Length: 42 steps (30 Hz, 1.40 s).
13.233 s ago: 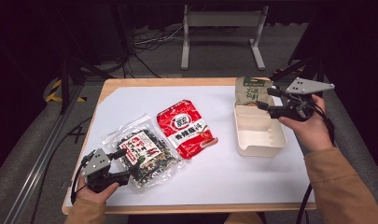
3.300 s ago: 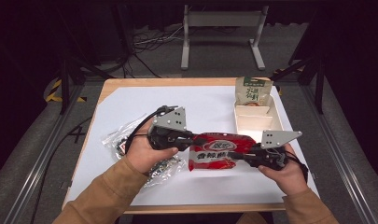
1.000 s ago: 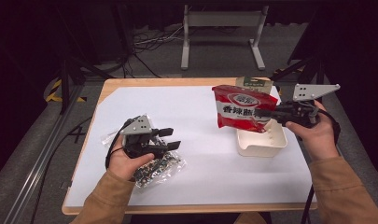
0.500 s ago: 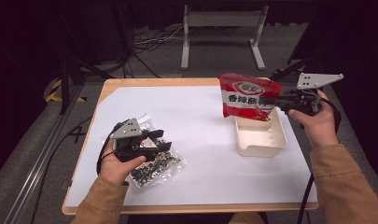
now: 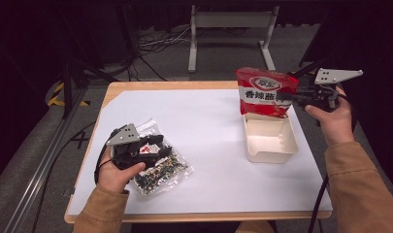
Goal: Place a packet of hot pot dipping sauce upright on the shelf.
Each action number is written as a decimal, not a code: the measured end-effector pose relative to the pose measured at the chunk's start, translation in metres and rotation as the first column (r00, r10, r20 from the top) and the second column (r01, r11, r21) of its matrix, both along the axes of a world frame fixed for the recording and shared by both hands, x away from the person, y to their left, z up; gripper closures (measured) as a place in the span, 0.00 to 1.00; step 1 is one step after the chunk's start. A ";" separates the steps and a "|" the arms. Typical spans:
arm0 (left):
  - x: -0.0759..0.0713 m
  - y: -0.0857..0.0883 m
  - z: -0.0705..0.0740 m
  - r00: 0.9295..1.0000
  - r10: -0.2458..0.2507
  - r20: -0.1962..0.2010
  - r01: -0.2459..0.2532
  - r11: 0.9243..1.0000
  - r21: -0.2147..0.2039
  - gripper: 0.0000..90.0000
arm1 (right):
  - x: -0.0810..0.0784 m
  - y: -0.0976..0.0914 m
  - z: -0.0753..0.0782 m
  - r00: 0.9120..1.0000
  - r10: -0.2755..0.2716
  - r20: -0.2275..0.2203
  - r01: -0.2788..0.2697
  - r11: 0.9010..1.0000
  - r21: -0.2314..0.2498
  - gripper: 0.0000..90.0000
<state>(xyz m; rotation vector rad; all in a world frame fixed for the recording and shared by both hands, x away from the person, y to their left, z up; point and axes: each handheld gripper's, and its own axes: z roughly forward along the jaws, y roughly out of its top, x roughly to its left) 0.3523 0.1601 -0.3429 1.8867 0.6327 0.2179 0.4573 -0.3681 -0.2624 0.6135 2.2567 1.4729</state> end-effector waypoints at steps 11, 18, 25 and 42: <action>0.002 0.003 -0.001 1.000 0.005 -0.005 -0.005 1.000 0.003 0.50 | 0.016 -0.007 -0.010 0.999 -0.039 -0.037 0.038 0.999 -0.022 0.99; 0.002 0.004 -0.002 1.000 0.002 -0.011 -0.002 1.000 0.002 0.50 | 0.025 -0.008 -0.017 0.997 -0.043 -0.062 0.041 0.999 -0.031 0.99; 0.004 0.004 -0.004 1.000 -0.005 -0.017 0.005 1.000 -0.005 0.50 | 0.035 -0.008 -0.028 0.995 -0.055 -0.086 0.051 0.998 -0.047 0.99; 0.006 0.007 -0.006 1.000 0.015 -0.009 -0.015 1.000 -0.001 0.46 | 0.054 -0.010 -0.052 0.989 -0.084 -0.118 0.079 0.996 -0.052 0.99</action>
